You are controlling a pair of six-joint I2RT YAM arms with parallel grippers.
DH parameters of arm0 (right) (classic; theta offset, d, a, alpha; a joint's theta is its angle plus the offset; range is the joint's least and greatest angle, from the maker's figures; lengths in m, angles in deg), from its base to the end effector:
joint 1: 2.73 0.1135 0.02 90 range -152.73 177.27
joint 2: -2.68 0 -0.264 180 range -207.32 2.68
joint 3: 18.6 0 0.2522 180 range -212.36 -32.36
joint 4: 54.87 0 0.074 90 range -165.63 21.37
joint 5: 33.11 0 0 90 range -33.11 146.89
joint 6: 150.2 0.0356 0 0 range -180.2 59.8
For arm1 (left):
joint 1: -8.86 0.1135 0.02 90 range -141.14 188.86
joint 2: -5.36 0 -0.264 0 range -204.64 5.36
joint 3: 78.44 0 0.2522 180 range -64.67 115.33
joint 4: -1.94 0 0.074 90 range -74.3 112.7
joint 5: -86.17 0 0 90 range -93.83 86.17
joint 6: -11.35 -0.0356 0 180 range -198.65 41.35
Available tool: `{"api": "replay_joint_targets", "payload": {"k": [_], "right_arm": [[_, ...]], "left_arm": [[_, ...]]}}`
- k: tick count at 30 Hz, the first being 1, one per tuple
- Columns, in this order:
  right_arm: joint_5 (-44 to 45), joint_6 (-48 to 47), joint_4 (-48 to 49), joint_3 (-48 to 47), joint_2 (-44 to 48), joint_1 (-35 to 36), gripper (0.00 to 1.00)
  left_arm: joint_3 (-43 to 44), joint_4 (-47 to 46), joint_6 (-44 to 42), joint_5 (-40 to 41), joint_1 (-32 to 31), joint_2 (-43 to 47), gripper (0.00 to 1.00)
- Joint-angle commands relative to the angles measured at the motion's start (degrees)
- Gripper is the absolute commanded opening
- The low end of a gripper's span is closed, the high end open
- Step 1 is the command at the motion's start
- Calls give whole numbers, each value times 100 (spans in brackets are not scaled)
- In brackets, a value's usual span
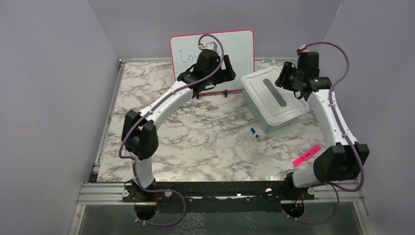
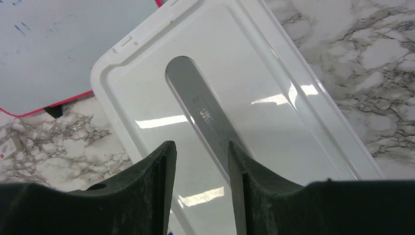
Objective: Organize the chemistry lab equipment
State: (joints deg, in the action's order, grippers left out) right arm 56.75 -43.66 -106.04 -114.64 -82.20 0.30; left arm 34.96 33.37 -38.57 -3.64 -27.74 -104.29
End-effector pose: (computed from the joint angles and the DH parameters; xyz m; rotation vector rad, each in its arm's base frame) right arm 0.3274 0.0174 0.3548 0.2664 2.2601 0.1830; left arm 0.3674 -0.2727 0.3277 -0.0677 2.1570 -0.8067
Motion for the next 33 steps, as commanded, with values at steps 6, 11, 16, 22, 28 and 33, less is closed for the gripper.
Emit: {"api": "replay_joint_targets", "payload": {"k": [6,11,16,22,28,33], "right_arm": [[377,535,-331,1070,1988,-13,57],[732,711,-776,1367,3054,-13,65],[887,927,-1245,1248,4047,-13,74],[1129,1015,-1926,897,4811,-14,97],[1722,1246,-2327,692,5250,-13,100],[1968,1389,-2274,705,5489,-14,100]], "left_arm": [[-1196,1238,-1593,967,48,2493,99],[-1888,1910,-2031,1325,48,3749,99],[-2592,2336,-2316,1883,48,5237,99],[-2615,2964,-2384,2365,48,6640,99],[-2407,3472,-2457,2685,48,7141,99],[-2359,3652,-2462,2985,48,7263,99]]}}
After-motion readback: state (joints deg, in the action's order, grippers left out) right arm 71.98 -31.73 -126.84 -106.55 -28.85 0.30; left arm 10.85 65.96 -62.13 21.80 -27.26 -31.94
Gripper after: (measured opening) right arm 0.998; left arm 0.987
